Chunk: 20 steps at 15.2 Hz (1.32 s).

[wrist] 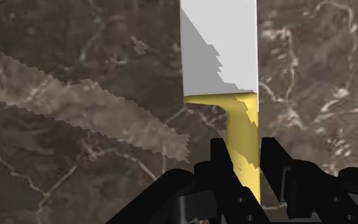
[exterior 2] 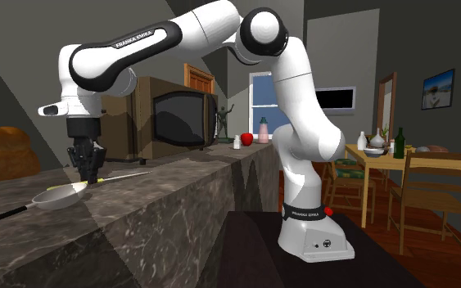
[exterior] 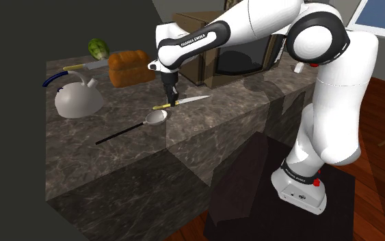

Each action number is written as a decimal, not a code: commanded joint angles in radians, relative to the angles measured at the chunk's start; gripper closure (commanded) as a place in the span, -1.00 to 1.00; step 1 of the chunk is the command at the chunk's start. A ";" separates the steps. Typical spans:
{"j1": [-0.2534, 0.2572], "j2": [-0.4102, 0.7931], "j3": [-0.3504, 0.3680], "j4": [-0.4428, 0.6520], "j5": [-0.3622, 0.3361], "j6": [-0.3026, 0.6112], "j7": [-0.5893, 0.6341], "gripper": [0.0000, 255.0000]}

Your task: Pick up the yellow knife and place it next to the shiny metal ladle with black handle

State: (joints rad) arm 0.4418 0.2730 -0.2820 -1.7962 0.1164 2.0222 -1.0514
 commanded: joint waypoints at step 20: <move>-0.001 -0.030 -0.005 0.088 -0.013 -0.117 0.009 -1.00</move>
